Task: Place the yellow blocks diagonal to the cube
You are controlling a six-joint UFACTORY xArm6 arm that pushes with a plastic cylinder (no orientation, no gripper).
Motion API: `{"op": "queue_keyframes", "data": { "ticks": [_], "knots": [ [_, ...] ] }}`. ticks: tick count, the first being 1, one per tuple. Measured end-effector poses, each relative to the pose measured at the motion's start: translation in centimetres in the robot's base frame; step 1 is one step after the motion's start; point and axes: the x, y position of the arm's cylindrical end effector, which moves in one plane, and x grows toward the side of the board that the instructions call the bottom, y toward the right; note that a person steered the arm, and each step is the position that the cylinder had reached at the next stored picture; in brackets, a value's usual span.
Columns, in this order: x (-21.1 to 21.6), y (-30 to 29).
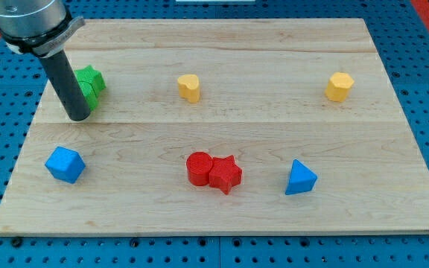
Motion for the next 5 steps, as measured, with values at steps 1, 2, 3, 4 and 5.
{"op": "queue_keyframes", "data": {
  "ticks": [1, 2, 3, 4, 5],
  "knots": [
    [0.0, 4.9],
    [-1.3, 10.6],
    [-4.8, 14.6],
    [-6.9, 19.1],
    [-6.9, 25.2]
  ]
}}
